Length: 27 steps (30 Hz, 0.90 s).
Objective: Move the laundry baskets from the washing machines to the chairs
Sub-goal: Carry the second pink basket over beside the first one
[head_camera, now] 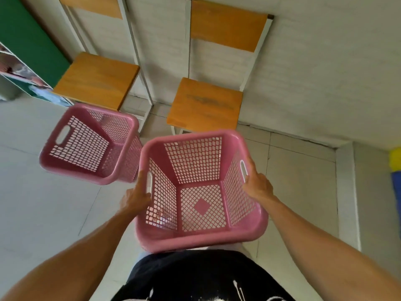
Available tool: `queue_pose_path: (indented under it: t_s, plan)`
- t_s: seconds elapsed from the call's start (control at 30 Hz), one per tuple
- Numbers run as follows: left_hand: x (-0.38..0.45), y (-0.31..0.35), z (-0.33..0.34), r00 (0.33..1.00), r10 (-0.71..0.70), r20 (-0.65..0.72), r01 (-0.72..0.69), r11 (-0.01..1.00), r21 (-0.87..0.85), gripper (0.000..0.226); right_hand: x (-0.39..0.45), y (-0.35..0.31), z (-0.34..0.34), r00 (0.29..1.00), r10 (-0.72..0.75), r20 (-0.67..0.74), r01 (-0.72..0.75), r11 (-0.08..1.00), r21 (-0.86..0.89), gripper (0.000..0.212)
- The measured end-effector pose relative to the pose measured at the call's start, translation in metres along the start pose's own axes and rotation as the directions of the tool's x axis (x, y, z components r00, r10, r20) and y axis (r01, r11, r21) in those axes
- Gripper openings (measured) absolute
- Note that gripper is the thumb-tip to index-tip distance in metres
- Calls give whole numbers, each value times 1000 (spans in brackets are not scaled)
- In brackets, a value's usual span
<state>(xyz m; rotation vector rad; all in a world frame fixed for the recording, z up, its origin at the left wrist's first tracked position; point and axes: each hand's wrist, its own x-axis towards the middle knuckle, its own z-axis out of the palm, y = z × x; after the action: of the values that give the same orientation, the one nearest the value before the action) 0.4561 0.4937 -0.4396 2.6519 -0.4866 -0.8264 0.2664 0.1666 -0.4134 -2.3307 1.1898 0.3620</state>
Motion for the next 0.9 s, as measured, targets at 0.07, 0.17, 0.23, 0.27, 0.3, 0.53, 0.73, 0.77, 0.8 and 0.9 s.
queue_pose_path:
  t_s: [0.07, 0.17, 0.23, 0.27, 0.3, 0.53, 0.73, 0.77, 0.8, 0.9]
  plan:
    - [19, -14, -20, 998, 56, 1, -56, 997, 47, 106, -5, -17, 9, 999, 38, -17, -38, 999, 32, 99]
    - [53, -33, -48, 989, 150, -16, -148, 985, 85, 109, -8, -43, 31, 995, 62, -77, -56, 996, 76, 93]
    - [73, -46, -58, 984, 180, -14, -177, 978, 110, 113, -9, -57, 44, 990, 103, -97, -95, 991, 92, 84]
    - [82, -52, -61, 981, 196, -6, -194, 974, 117, 117, -8, -62, 49, 989, 122, -87, -115, 990, 82, 78]
    - [92, -57, -63, 974, 227, 2, -226, 968, 111, 120, -6, -66, 55, 989, 133, -65, -129, 990, 59, 72]
    - [148, -82, -52, 930, 366, -9, -363, 924, 122, 116, 25, -73, 86, 974, 175, 144, -179, 984, 10, 74]
    - [197, -94, -23, 950, 312, -31, -303, 939, 162, 99, 62, -77, 125, 970, 203, 131, -205, 979, 1, 69]
    - [206, -98, -15, 957, 286, -54, -273, 945, 180, 99, 68, -76, 133, 968, 211, 137, -213, 977, 0, 68]
    - [214, -101, -6, 964, 256, -71, -238, 951, 195, 99, 73, -75, 141, 965, 222, 141, -225, 974, 4, 68]
    - [237, -103, 13, 968, 226, -105, -199, 955, 219, 89, 86, -73, 168, 959, 263, 102, -262, 965, -30, 77]
